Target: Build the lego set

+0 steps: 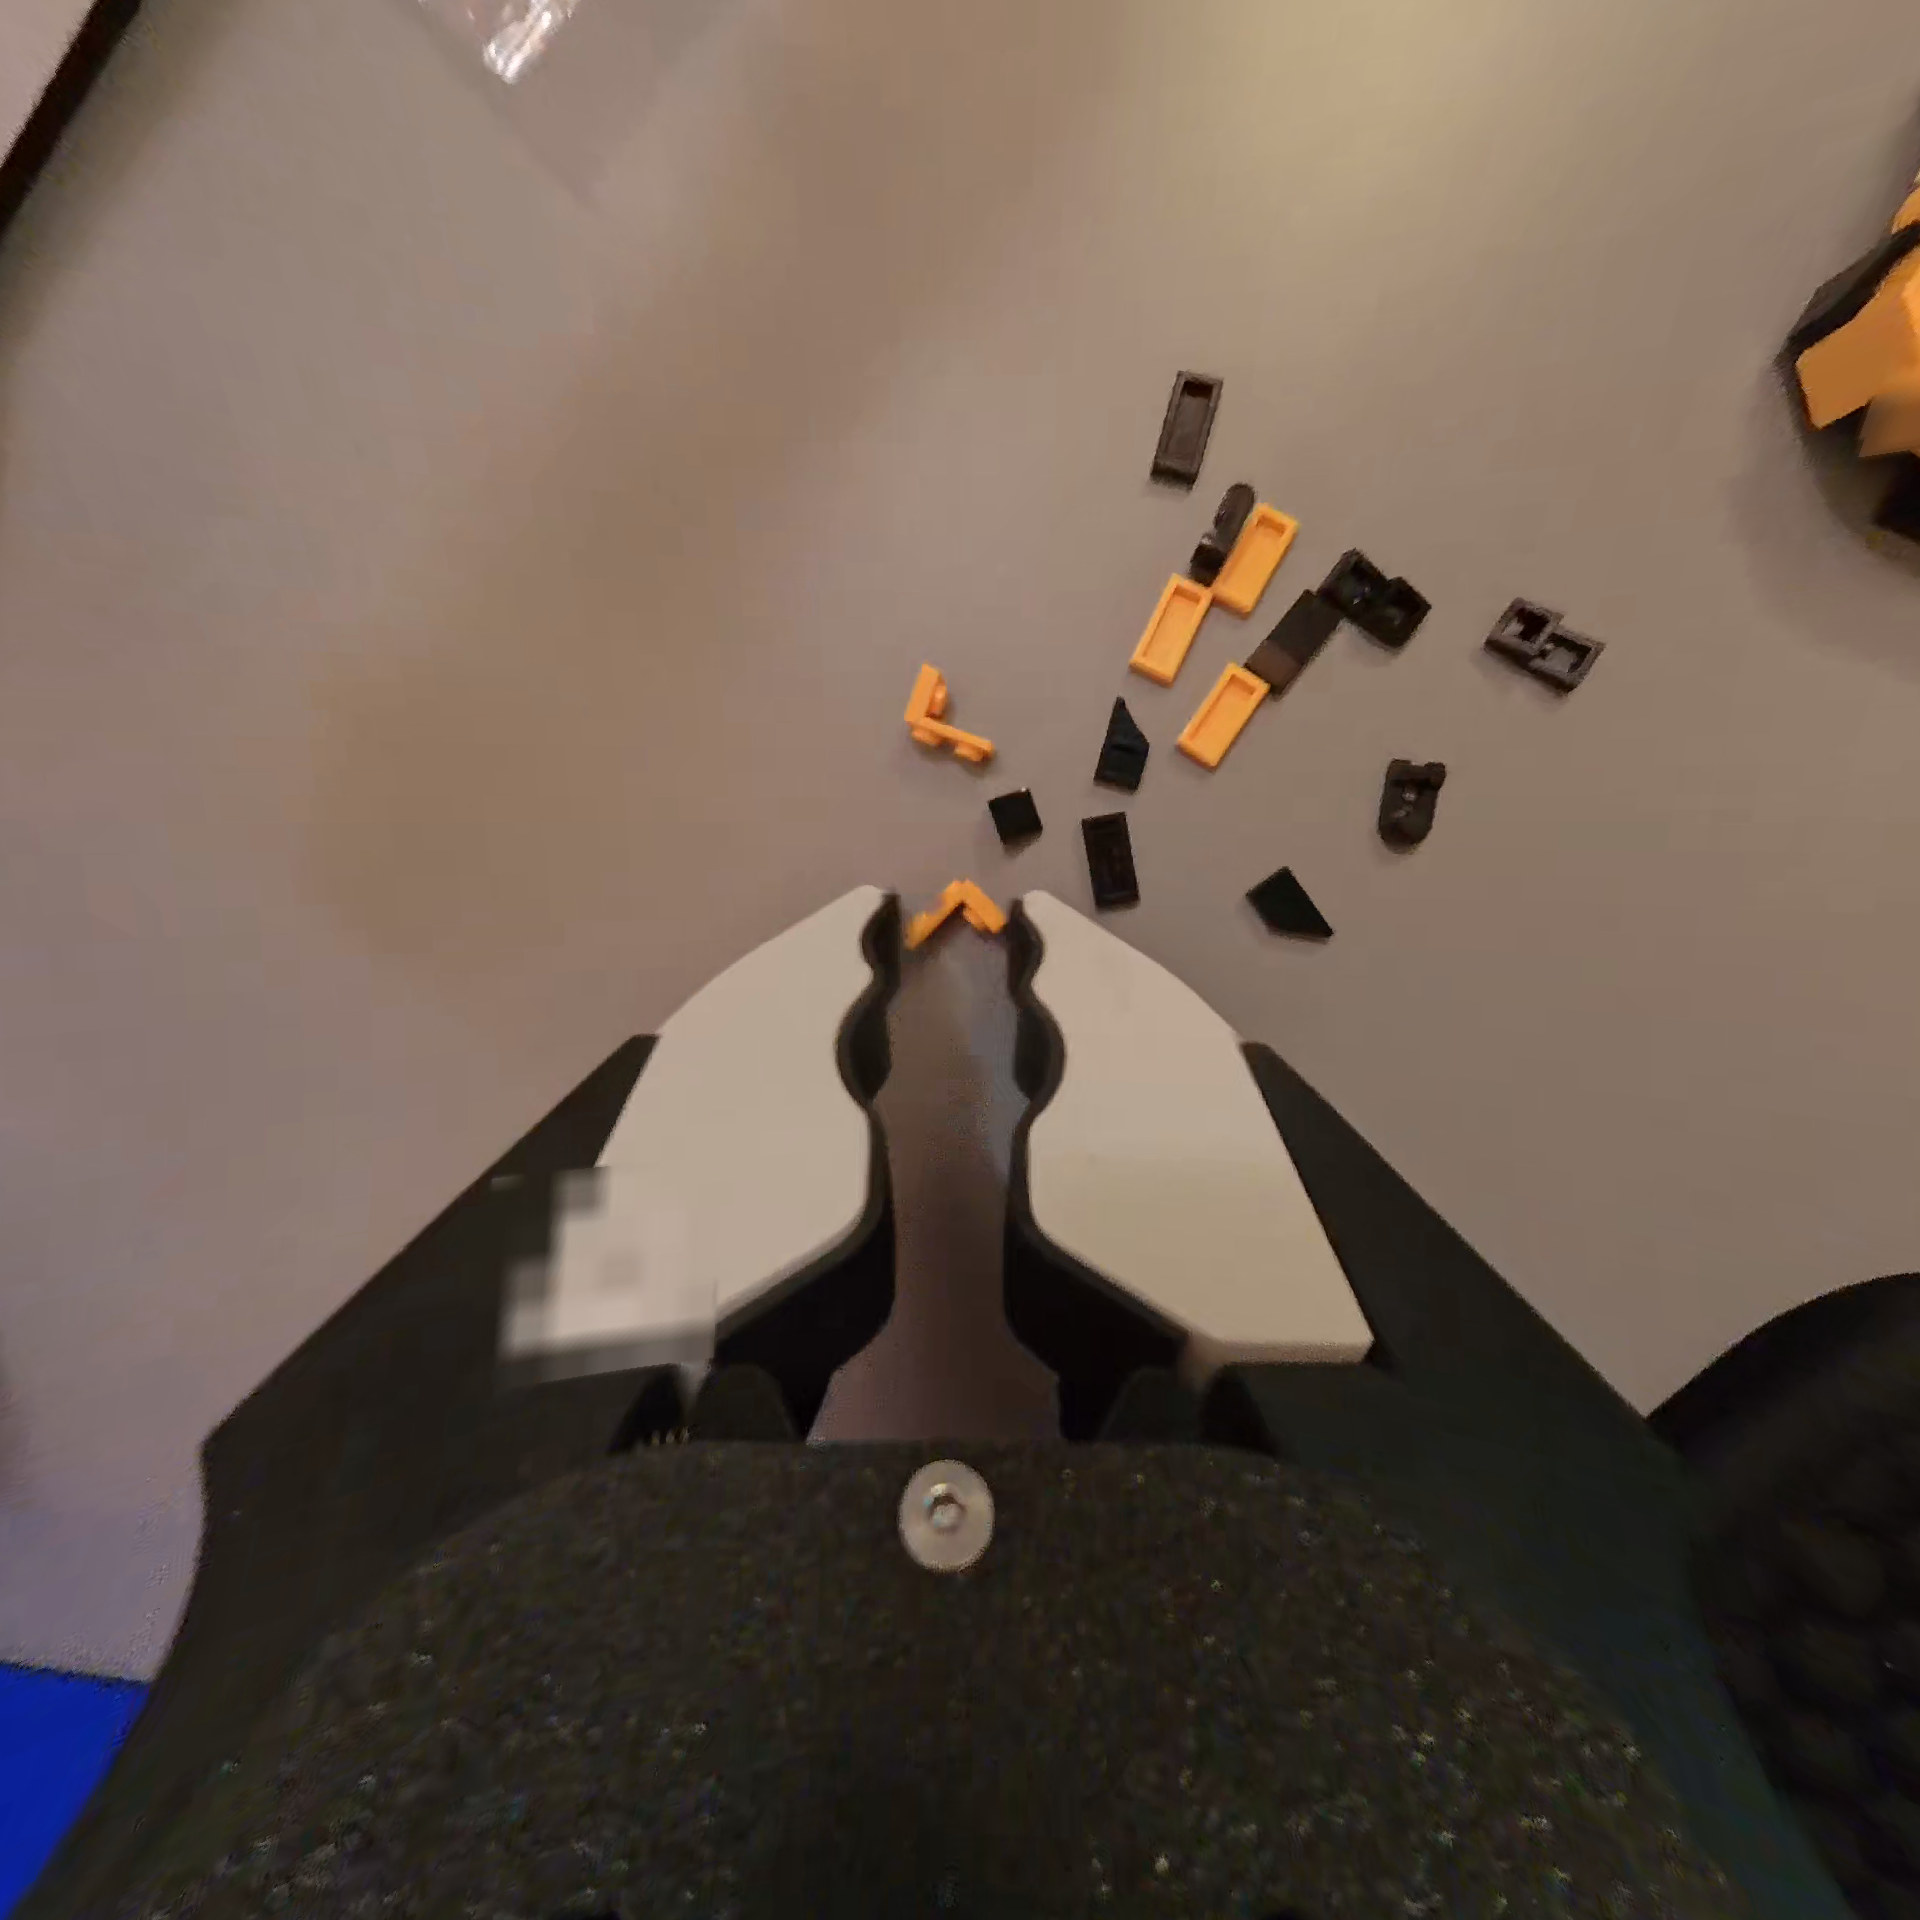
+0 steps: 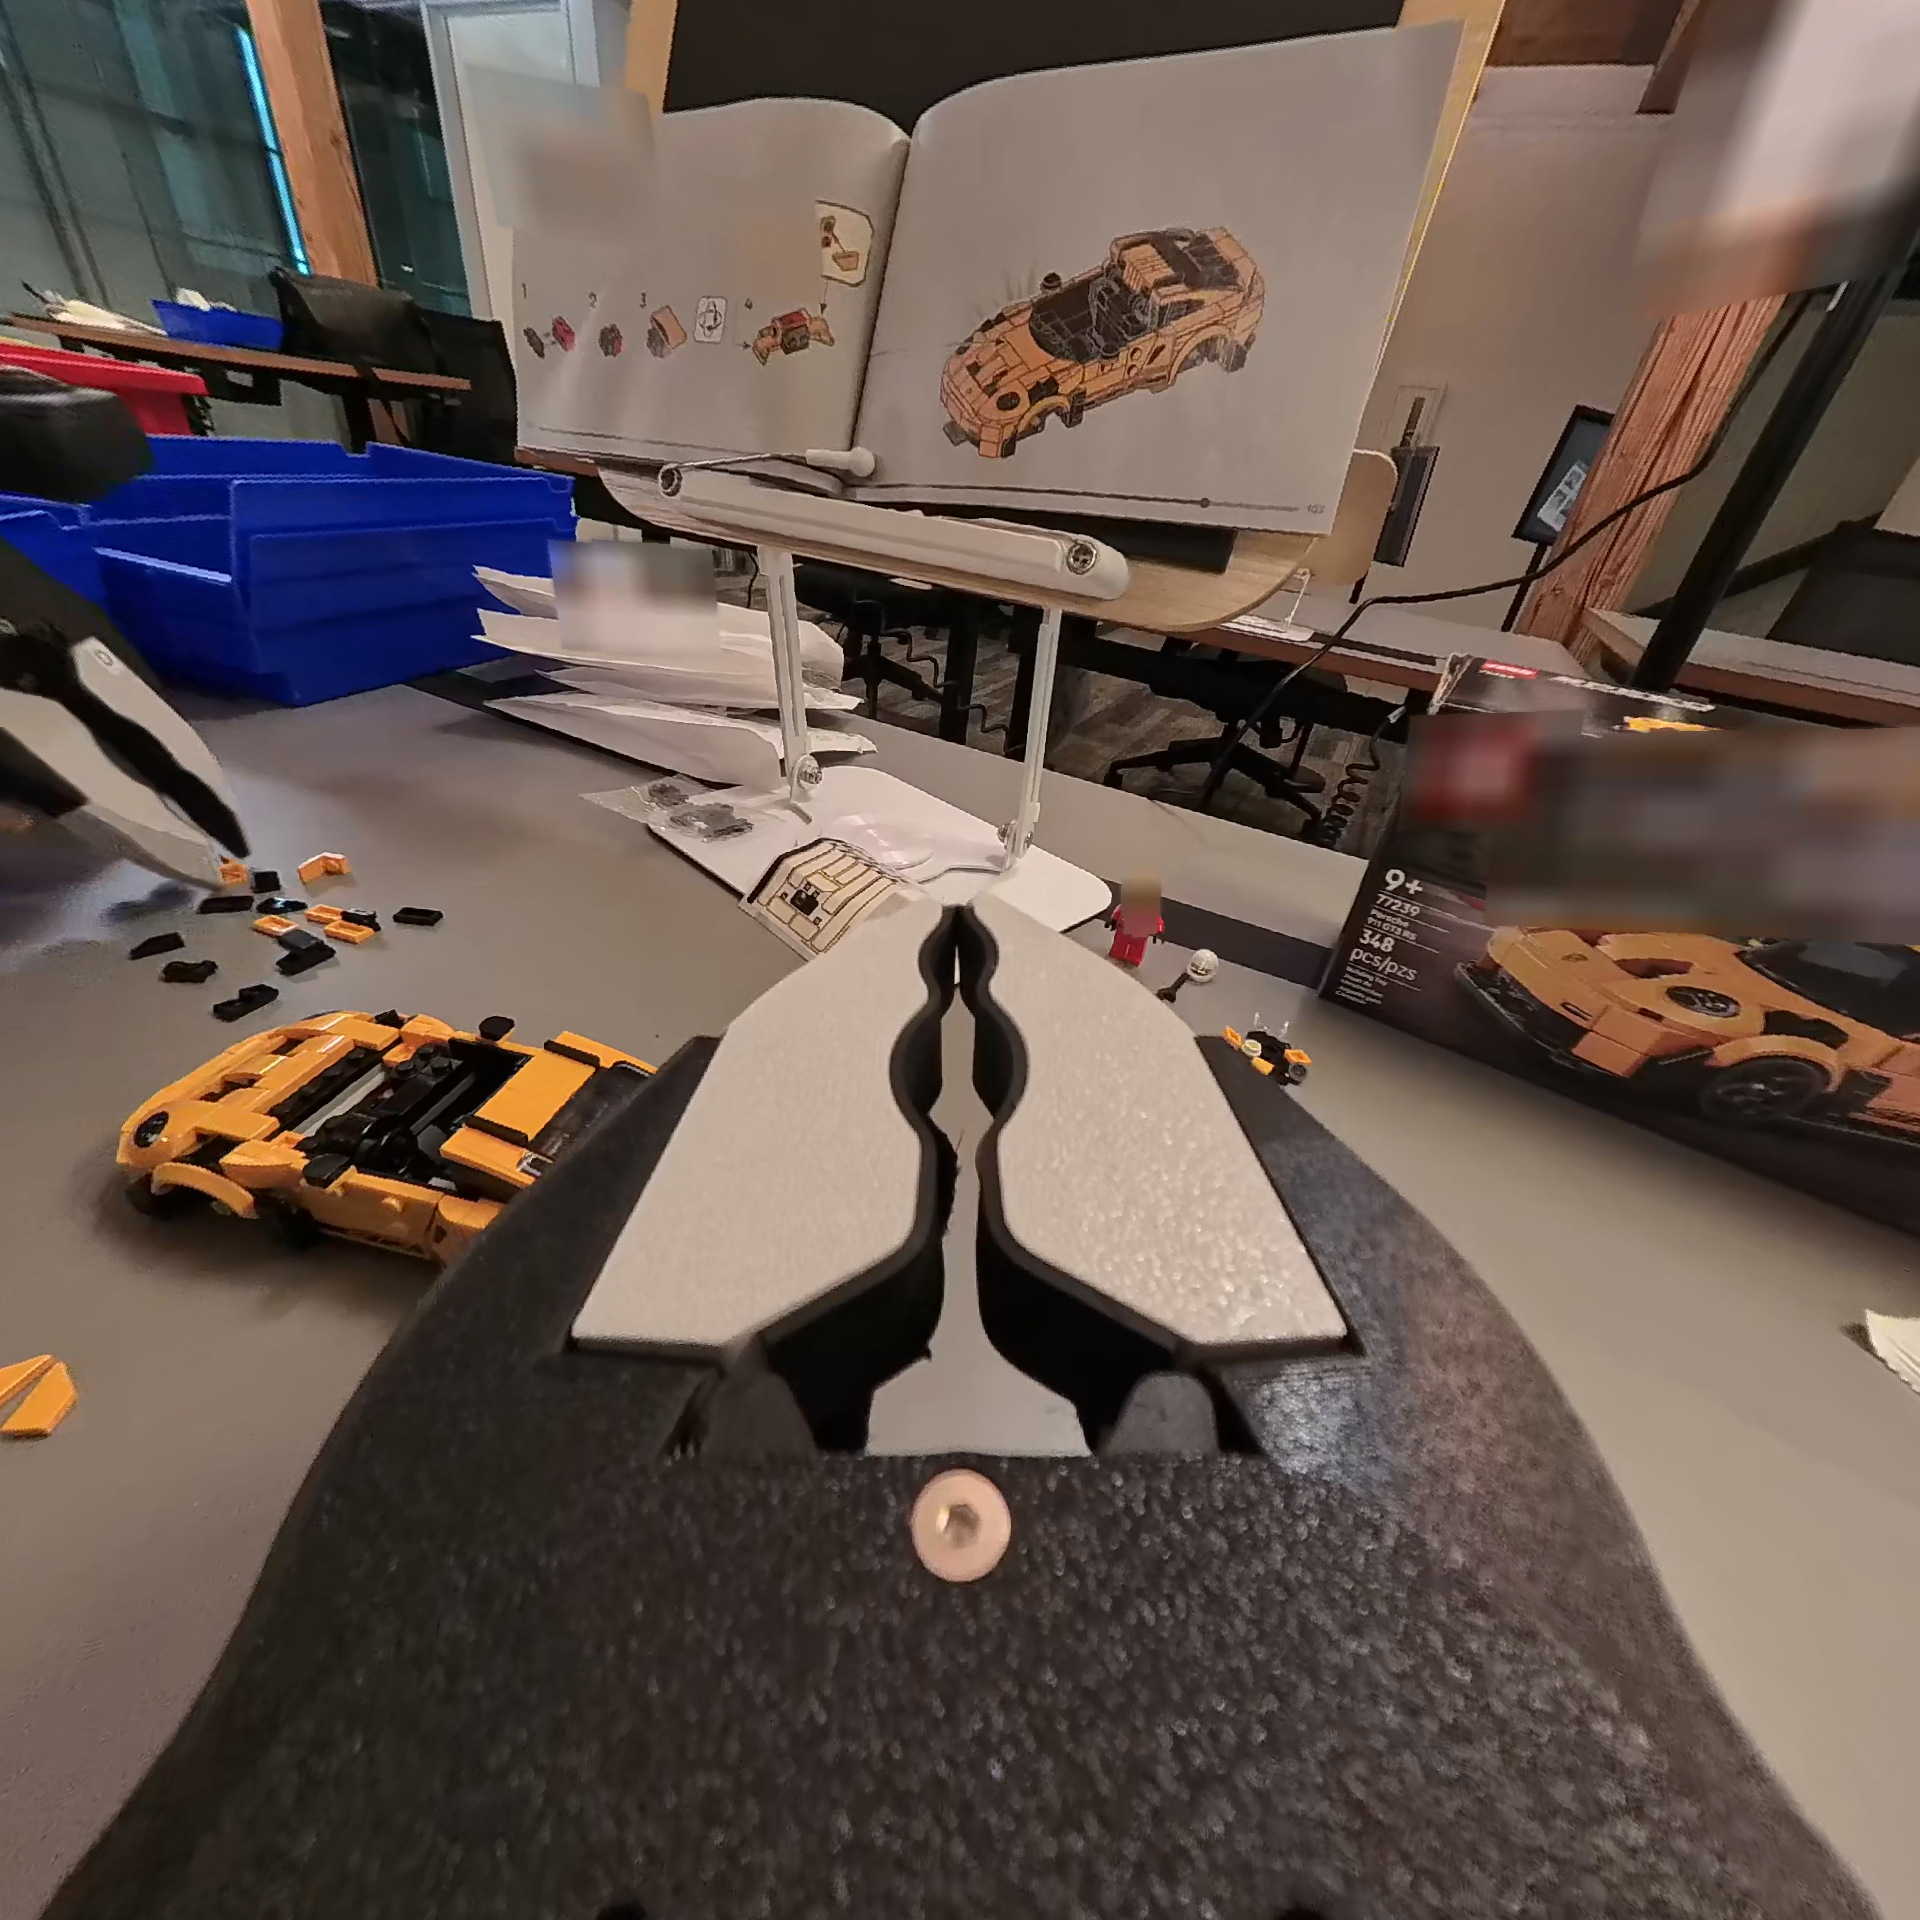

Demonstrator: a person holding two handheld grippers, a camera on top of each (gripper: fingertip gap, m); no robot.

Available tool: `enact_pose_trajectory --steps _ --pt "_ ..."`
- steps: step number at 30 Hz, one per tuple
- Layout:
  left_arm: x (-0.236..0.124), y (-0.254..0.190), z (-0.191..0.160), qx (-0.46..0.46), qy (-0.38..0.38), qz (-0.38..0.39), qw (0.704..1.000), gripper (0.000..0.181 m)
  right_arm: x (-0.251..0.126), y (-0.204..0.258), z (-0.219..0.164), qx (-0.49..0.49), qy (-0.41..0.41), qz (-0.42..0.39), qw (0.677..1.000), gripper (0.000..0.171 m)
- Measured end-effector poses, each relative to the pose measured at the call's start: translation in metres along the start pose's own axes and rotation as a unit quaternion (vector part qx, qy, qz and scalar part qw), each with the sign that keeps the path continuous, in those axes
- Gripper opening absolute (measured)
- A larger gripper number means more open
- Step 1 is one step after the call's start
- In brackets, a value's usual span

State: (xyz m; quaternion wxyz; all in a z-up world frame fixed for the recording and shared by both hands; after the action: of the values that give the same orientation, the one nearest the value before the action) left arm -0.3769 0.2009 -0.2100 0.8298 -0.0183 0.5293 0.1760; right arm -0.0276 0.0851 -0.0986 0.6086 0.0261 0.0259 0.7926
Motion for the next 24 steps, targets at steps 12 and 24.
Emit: enact_pose_trajectory --steps 12,24 --pt "-0.043 -0.134 0.085 0.126 -0.147 -0.113 0.974 0.012 0.000 0.002 0.000 0.005 0.001 0.007 1.000 0.000" --pt "0.013 -0.259 0.126 0.289 -0.103 -0.194 0.932 0.012 -0.006 0.004 0.012 0.008 -0.018 0.012 1.000 0.000"
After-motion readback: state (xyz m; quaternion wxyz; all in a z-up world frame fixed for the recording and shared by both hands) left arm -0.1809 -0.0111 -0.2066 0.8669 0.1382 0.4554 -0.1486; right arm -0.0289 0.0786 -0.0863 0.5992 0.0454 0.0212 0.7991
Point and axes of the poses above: each gripper's, where its closed fingertips meet, x out along the fingers, z out of its top, y = z × x across the jaws, the point moved 2 cm from there along -x, back along the fingers, and after that the axes turned 11 degrees about x, right-handed, at the moved point
